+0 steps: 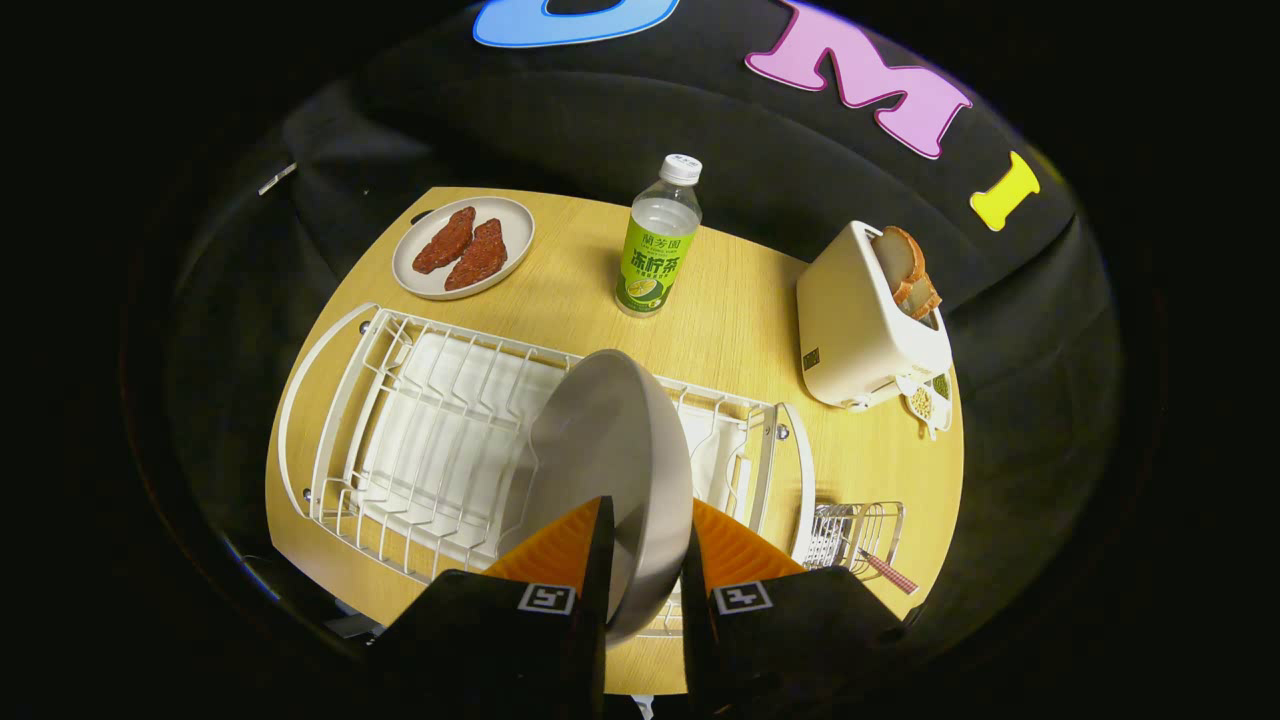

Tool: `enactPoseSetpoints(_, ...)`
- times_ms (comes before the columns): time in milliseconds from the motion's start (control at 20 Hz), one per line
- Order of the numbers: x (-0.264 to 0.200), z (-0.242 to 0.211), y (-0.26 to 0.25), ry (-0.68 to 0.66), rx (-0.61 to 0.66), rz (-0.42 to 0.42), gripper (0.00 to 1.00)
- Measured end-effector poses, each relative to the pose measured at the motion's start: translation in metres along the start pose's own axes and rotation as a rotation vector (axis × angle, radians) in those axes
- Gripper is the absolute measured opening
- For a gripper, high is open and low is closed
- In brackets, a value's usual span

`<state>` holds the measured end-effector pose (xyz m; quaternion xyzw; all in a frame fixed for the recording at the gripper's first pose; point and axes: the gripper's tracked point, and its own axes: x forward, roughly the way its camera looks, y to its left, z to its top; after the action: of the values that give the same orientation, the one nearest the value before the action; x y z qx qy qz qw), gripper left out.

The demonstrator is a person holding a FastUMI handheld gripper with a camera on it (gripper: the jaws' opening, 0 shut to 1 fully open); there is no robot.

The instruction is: Take the plate from the dish rack, then take the spoon from the basket and place it into the plate.

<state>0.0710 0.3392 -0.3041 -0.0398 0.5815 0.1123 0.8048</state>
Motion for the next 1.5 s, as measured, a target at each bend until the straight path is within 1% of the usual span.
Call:
enactPoseSetpoints(150,-0.007,0.011,-0.007,-0.006,0.006,-0.017,0.28)
enactPoseSetpoints(300,-0.015,0.026,-0.009,-0.019,-0.027,-0.049,0.25)
enactPoseSetpoints(350,-0.018,0.032,-0.011,-0.031,-0.055,-0.074,0.25)
enactPoseSetpoints(450,-0.020,0.043,-0.010,-0.047,-0.085,-0.096,0.25)
enactPoseSetpoints(550,-0.024,0.044,-0.007,-0.045,-0.104,-0.103,0.23)
enactPoseSetpoints(750,-0.028,0.047,-0.014,-0.030,-0.072,-0.130,0.23)
enactPoseSetpoints(900,-0.037,0.068,-0.021,-0.040,-0.127,-0.165,0.23)
enactPoseSetpoints(1050,-0.048,0.079,-0.019,-0.076,-0.096,-0.131,0.23)
enactPoseSetpoints(1250,-0.067,0.084,-0.034,-0.136,-0.066,-0.065,0.23)
enactPoseSetpoints(1500,-0.114,0.085,-0.064,-0.247,0.029,0.055,0.23)
